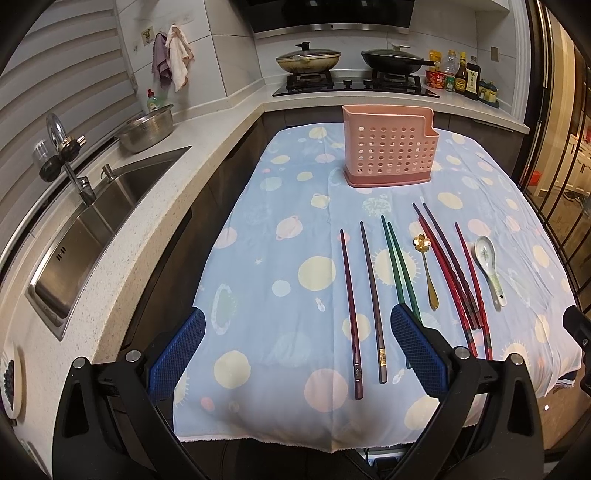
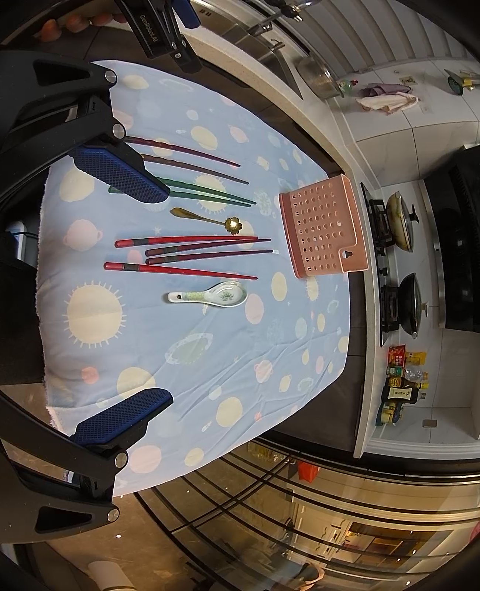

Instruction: Organize utensils

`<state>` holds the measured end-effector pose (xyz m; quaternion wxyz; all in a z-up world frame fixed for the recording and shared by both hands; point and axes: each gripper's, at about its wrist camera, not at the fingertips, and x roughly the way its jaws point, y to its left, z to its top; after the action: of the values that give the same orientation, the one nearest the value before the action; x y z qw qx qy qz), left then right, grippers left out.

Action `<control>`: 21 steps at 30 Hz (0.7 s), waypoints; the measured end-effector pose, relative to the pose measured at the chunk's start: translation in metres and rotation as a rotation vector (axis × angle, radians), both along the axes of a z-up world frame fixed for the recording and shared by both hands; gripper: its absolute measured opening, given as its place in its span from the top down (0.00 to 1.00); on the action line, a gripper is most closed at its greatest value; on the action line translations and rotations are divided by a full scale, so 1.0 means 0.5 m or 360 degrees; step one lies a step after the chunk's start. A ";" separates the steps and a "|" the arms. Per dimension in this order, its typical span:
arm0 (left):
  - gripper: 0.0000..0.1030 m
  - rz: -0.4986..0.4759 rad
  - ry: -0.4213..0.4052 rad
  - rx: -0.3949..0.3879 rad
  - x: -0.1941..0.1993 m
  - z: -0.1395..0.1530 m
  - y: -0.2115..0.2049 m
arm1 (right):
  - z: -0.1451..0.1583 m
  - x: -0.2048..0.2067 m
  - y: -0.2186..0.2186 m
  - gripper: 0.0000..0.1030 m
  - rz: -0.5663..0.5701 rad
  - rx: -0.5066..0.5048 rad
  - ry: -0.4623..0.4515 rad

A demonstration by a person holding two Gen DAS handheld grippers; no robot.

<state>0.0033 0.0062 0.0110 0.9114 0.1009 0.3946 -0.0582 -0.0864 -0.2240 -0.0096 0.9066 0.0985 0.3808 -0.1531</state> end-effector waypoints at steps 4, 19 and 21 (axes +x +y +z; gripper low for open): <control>0.07 -0.0001 -0.0001 0.0002 0.001 0.002 0.000 | 0.000 0.000 0.000 0.07 0.0000 0.0000 -0.0001; 0.07 -0.0001 -0.0002 0.0001 0.001 0.002 0.000 | 0.002 0.000 0.000 0.07 -0.0001 0.0002 0.0001; 0.07 0.0000 -0.0003 0.0000 0.001 0.002 0.000 | 0.001 0.000 -0.001 0.07 -0.0001 0.0003 -0.0001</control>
<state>0.0036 0.0061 0.0122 0.9117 0.1012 0.3938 -0.0582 -0.0865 -0.2246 -0.0093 0.9065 0.0996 0.3807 -0.1530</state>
